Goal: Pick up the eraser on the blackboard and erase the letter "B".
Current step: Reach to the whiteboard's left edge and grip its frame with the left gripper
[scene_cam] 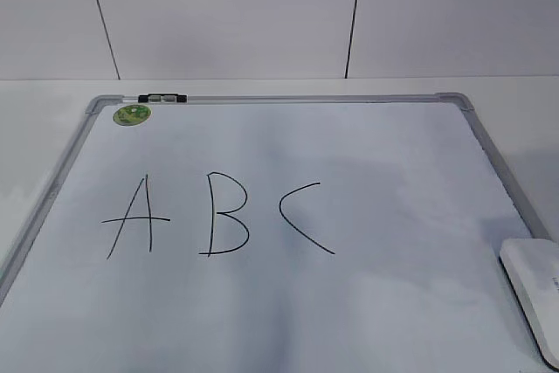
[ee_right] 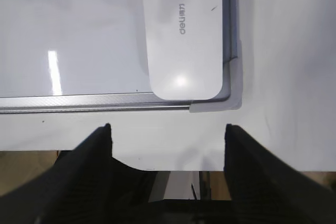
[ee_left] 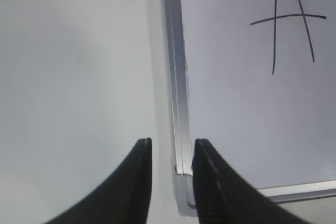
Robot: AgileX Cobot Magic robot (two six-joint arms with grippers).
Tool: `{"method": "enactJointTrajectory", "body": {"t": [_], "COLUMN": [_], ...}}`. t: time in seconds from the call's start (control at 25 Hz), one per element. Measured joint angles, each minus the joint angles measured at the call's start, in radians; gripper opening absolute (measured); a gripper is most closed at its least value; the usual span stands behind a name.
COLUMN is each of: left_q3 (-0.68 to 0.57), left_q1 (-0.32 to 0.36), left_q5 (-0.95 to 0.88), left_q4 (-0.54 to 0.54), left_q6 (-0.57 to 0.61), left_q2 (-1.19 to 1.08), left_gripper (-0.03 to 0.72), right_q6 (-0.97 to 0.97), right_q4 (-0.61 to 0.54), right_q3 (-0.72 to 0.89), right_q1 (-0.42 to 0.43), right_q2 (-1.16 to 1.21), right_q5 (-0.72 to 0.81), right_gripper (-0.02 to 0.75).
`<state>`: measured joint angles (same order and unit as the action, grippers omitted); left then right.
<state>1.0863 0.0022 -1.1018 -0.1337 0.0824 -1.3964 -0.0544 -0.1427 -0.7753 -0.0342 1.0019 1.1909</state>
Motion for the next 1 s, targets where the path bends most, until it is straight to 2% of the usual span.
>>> {"method": "enactJointTrajectory", "body": {"t": [0.48,1.0], "left_q3": [0.171,0.261], "left_q1": [-0.042,-0.056], "left_q5": [0.018,0.07], "left_q4": [0.002,0.002], "left_q6": [0.01,0.014], "left_q2": [-0.286,-0.487], "left_gripper": [0.212,0.212], "right_q6": [0.002,0.002], "right_q4": [-0.01,-0.011], "right_q3": [0.0,0.0], "right_q1": [0.0,0.0], "right_q2": [0.002,0.002], "right_q5": [0.03,0.036], "right_gripper": [0.536,0.536]}}
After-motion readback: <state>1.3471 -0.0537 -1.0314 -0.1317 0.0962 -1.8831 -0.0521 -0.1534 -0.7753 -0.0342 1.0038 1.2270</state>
